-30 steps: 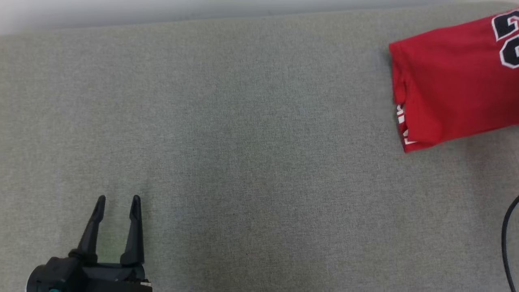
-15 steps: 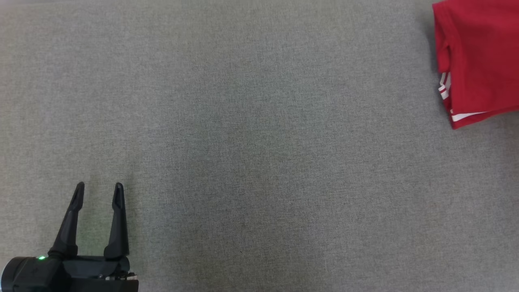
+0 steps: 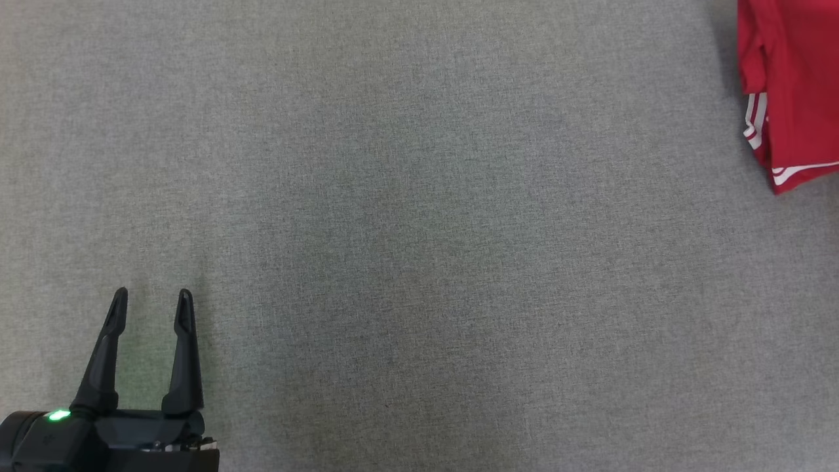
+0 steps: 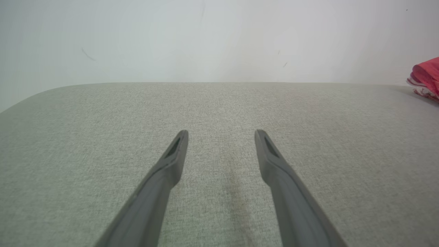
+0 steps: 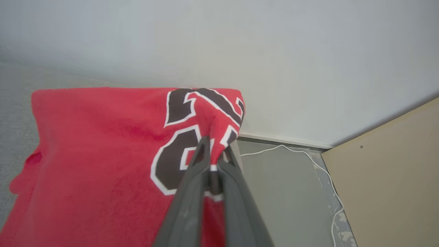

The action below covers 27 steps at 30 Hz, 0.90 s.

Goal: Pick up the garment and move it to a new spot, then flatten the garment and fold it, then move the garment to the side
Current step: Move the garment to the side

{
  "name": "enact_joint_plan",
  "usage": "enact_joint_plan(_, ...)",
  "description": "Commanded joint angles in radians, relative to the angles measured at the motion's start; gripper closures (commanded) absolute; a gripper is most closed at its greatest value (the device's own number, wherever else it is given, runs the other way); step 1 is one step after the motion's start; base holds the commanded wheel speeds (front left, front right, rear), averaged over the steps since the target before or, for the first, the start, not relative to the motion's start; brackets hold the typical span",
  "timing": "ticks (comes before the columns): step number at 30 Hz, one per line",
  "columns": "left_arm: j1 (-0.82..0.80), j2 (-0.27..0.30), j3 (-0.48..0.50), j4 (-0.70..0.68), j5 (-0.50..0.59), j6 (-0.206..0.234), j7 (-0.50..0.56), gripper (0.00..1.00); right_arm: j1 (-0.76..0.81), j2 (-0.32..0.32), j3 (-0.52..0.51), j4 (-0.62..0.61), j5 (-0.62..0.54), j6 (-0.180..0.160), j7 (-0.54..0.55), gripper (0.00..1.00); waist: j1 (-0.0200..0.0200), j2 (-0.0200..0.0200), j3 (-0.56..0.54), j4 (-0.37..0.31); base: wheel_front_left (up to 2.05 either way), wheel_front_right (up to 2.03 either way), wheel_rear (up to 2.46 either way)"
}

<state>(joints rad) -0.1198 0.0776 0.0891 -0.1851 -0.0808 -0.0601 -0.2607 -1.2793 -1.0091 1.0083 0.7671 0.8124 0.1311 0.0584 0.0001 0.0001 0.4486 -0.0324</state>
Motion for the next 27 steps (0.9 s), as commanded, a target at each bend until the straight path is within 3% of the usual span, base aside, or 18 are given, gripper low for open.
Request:
enact_joint_plan(1,0.004,0.006,0.002,0.001,0.002,0.0,-0.004,0.0,-0.014,0.006,0.032,0.009,-0.009,-0.001,0.016,0.56,-0.0001,-0.0001,0.001,0.001,0.0,0.0,0.0)
enact_joint_plan(2,0.002,0.005,0.001,0.003,0.002,0.001,-0.004,0.0,-0.019,0.005,0.042,0.015,-0.01,-0.001,0.017,0.08,-0.0001,-0.0001,0.001,0.002,0.0,0.0,0.0)
enact_joint_plan(3,0.001,0.005,0.001,0.004,0.001,0.002,-0.004,0.0,-0.018,0.006,0.048,0.028,0.001,-0.001,0.028,0.0,-0.0001,-0.0001,0.001,0.003,0.0,0.0,0.0)
enact_joint_plan(10,0.001,0.002,0.004,0.013,-0.01,0.007,-0.004,0.0,-0.04,0.009,0.094,0.076,-0.037,-0.001,-0.002,0.0,-0.0001,-0.0001,-0.015,0.005,0.0,0.0,0.0)
enact_joint_plan(13,0.001,-0.003,0.002,0.023,-0.02,0.007,-0.004,0.0,-0.058,0.028,0.075,0.086,-0.002,-0.001,-0.055,0.0,-0.0001,-0.0001,-0.037,0.005,0.0,0.0,0.0)
enact_joint_plan(21,0.025,-0.015,-0.01,0.06,-0.036,0.016,-0.004,0.0,0.012,0.123,-0.002,0.086,0.115,-0.001,-0.27,0.0,-0.0001,-0.0001,-0.134,0.007,0.0,0.0,0.0)
enact_joint_plan(27,0.052,-0.02,-0.008,0.089,-0.053,0.014,-0.004,0.0,0.122,0.2,-0.08,0.063,0.154,-0.001,-0.324,0.0,-0.0001,-0.0001,-0.222,0.009,0.0,0.0,0.0)
